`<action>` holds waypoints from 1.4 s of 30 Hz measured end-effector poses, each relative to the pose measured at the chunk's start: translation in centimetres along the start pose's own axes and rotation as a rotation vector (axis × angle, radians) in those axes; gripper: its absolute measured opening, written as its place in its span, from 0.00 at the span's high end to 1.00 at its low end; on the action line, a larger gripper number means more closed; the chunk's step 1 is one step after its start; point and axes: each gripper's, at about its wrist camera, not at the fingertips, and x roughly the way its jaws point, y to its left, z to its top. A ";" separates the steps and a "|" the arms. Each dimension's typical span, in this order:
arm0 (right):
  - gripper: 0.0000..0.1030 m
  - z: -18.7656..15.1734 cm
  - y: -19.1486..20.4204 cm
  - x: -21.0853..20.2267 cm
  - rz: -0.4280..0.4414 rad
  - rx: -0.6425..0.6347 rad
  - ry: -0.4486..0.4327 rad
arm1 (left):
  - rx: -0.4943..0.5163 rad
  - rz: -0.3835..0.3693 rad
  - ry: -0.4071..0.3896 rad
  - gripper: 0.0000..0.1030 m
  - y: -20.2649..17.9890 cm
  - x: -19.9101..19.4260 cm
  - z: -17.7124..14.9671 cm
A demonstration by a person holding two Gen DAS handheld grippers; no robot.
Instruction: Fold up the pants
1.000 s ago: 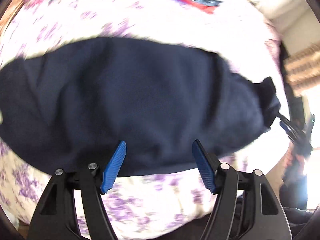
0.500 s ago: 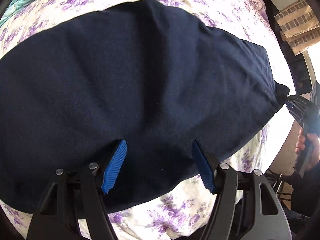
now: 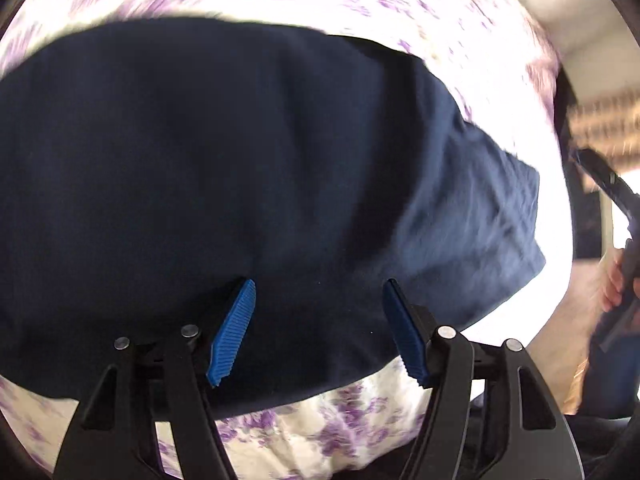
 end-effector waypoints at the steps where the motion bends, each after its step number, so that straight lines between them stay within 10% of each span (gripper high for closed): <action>1: 0.42 2.2 1.4 2.1 0.088 -0.053 0.026 | -0.020 -0.005 0.002 0.38 0.2 -0.1 -0.2; 4: 0.42 6.3 4.9 8.8 0.300 -0.183 0.169 | -0.044 0.014 0.001 0.38 0.5 -0.2 -1.0; 8: 0.42 7.7 7.4 14.8 0.370 -0.312 0.344 | -0.083 0.015 -0.019 0.38 1.1 -0.8 -2.2; 15: 0.42 3.7 8.6 15.6 0.575 -0.366 0.629 | -0.119 -0.002 -0.032 0.38 3.3 -1.8 -2.5; 25: 0.42 5.1 14.2 20.3 0.544 -0.416 0.659 | -0.117 0.030 -0.025 0.36 1.0 -0.3 -2.0; 32: 0.68 5.3 11.8 11.1 0.811 -0.306 0.546 | -0.132 -0.011 -0.027 0.37 1.4 -0.5 -2.2; 35: 0.90 3.6 12.5 11.3 0.727 -0.340 0.545 | -0.177 -0.025 -0.009 0.41 2.8 -1.8 -2.0; 42: 0.93 -1.8 14.6 15.1 0.551 -0.396 0.575 | -0.228 0.053 -0.129 0.40 5.4 -7.6 -1.4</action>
